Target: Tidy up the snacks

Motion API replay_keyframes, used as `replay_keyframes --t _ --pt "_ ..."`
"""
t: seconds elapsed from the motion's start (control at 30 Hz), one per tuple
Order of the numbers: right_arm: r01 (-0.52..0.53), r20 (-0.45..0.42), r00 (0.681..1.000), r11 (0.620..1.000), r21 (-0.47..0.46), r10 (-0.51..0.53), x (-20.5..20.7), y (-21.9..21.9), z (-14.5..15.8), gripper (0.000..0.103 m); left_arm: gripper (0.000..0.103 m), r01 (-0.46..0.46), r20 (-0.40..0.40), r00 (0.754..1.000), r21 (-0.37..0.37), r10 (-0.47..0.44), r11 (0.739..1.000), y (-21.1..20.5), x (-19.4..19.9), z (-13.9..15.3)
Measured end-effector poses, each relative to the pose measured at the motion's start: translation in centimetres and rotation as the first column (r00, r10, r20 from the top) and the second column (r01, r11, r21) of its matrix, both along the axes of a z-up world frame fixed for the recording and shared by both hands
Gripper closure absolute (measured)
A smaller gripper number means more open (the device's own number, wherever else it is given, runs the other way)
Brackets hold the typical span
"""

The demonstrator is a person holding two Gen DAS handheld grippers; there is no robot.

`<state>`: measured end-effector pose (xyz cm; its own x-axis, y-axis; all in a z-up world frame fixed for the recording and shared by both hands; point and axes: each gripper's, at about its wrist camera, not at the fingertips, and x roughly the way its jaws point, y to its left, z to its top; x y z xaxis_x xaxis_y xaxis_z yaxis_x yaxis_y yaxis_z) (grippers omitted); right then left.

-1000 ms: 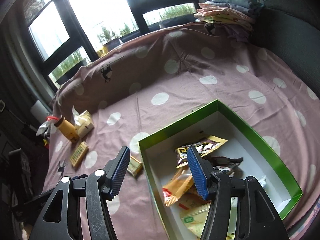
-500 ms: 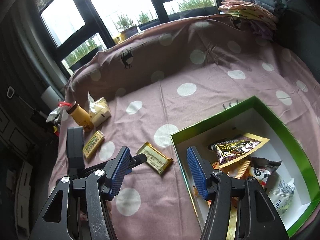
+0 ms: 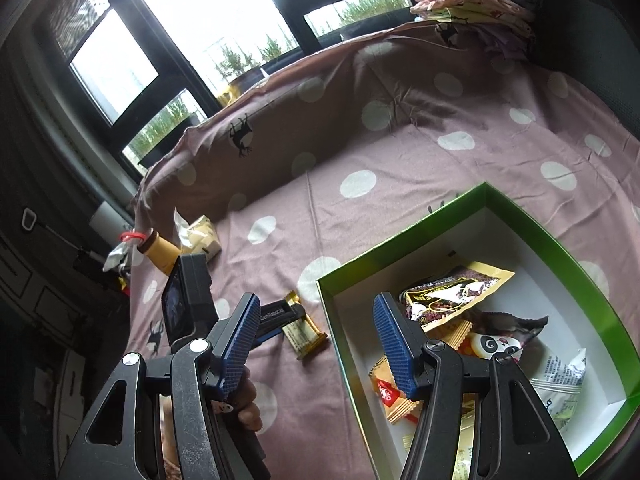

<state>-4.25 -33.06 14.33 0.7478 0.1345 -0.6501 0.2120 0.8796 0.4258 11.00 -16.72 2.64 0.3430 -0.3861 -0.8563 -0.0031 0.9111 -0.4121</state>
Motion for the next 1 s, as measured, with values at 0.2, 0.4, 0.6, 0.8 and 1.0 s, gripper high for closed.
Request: replay_keyframes --t 0.2,0.4,0.6,0.8,1.0 --pt "-0.126 -0.022 0.992 0.992 0.021 0.126 1.7 2.7 -0.8 0.043 0.070 0.024 0.012 1.000 -0.014 -0.024 1.000 4.8 -3.1 1.8" --pt "-0.290 -0.121 0.945 0.949 0.124 0.304 5.5 7.7 -4.2 0.043 0.071 0.042 0.002 0.999 0.048 -0.042 0.998 10.0 -6.5 1.8" --pt "-0.353 -0.289 0.878 0.924 0.147 0.382 8.5 13.3 -9.1 0.043 0.056 0.006 0.006 1.000 -0.011 -0.006 1.000 12.8 -8.4 1.1" --pt "-0.356 -0.327 0.851 0.909 0.218 0.411 8.5 14.1 -11.3 0.052 0.058 0.074 0.063 0.995 -0.028 -0.072 0.997 12.6 -10.0 1.7" --pt "-0.356 -0.379 0.823 0.904 0.238 0.424 8.5 14.7 -13.0 0.064 0.078 0.129 0.048 0.991 -0.030 -0.127 0.991 11.4 -10.0 0.4"
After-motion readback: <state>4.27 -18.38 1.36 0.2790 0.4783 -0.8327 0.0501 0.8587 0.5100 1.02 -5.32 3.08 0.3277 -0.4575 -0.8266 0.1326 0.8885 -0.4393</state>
